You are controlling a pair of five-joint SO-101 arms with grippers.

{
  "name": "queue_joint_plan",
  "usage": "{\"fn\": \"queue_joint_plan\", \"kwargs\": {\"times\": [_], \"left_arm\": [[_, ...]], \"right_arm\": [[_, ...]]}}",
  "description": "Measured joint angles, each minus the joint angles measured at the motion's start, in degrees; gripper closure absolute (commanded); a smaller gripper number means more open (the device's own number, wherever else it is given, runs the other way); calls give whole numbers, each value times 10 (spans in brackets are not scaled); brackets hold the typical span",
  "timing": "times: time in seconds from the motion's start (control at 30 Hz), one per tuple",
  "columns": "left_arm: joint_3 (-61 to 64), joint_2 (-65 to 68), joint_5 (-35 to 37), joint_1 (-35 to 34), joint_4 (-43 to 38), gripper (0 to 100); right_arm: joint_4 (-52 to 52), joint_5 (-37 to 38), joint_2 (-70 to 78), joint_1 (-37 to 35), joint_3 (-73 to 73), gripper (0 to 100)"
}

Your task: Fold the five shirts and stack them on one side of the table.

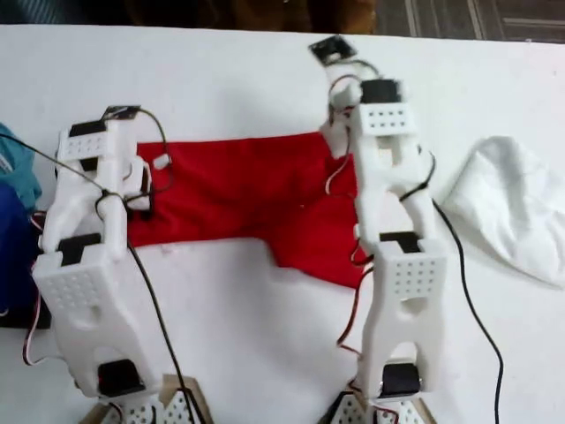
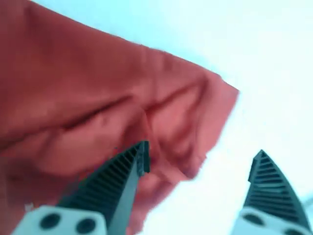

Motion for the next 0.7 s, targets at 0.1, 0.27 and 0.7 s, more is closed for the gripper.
{"fn": "queue_joint_plan", "kwargs": {"times": [0.1, 0.27, 0.7], "left_arm": [[0, 0, 0, 0, 0, 876], [0, 0, 0, 0, 0, 876], [0, 0, 0, 0, 0, 876]], "right_arm": [[54, 22, 2, 18, -22, 998], [84, 28, 3, 51, -26, 982], [104, 1, 3, -32, 25, 979]]}}
